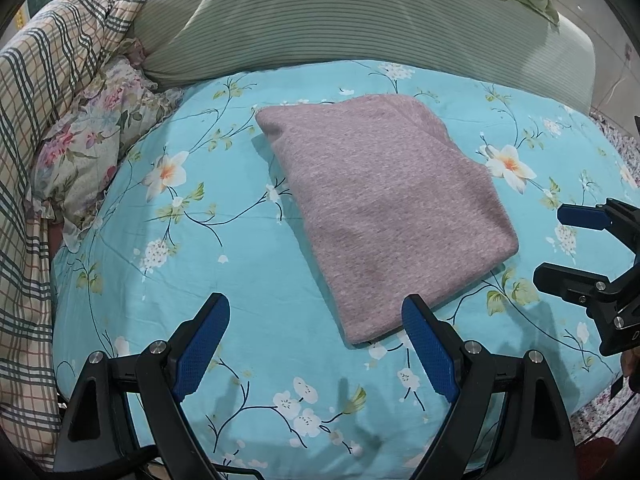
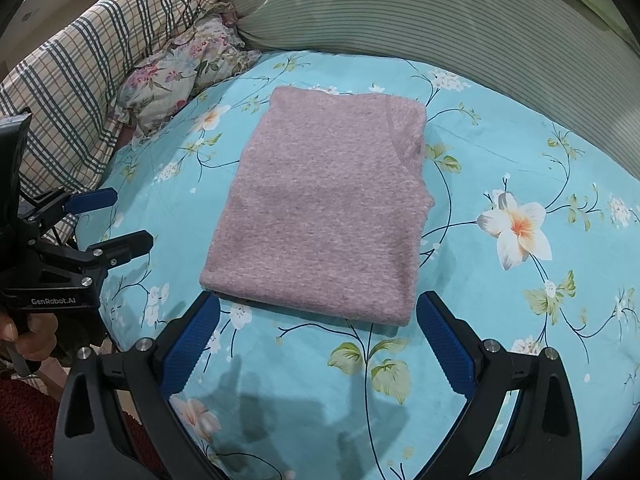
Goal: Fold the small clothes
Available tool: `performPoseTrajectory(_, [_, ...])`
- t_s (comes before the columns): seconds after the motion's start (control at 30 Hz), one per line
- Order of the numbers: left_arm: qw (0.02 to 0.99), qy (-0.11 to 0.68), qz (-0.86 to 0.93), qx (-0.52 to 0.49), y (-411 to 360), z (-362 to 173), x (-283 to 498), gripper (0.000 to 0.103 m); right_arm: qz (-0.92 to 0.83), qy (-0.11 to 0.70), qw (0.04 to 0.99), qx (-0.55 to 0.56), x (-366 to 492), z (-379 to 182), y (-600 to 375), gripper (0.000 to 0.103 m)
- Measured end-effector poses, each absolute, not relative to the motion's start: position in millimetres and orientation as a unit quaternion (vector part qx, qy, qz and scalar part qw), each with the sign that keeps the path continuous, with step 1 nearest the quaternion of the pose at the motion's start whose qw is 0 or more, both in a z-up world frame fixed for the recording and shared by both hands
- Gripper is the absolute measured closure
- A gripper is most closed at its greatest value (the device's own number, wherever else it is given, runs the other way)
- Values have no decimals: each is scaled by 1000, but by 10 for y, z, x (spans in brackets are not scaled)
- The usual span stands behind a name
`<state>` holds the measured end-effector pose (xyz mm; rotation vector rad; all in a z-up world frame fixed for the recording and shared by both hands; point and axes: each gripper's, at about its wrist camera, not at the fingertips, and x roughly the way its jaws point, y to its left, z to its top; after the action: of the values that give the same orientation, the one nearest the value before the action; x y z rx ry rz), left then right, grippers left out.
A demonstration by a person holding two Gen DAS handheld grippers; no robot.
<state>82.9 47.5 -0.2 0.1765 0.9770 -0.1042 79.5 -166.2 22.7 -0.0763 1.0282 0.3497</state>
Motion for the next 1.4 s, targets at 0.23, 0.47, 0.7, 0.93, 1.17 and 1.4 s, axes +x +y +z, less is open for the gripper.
performPoseTrajectory(0.23, [878, 468, -51, 86, 480, -2, 838, 14, 166, 489, 856, -35, 814, 223, -1653, 4])
performPoseTrajectory(0.47, [878, 467, -54, 88, 471, 5, 851, 14, 167, 487, 857, -33, 814, 229, -1641, 4])
performPoseTrajectory(0.7, [879, 465, -57, 91, 461, 24, 859, 14, 164, 486, 858, -31, 787, 235, -1624, 4])
performPoseTrajectory(0.93, [878, 466, -58, 92, 459, 23, 865, 14, 163, 486, 858, -28, 783, 235, -1628, 4])
performPoseTrajectory(1.17, [877, 467, -59, 91, 454, 15, 870, 14, 161, 486, 859, -25, 769, 237, -1620, 4])
performPoseTrajectory(1.4, [878, 466, -56, 93, 463, 9, 878, 14, 160, 485, 859, -24, 761, 237, -1613, 4])
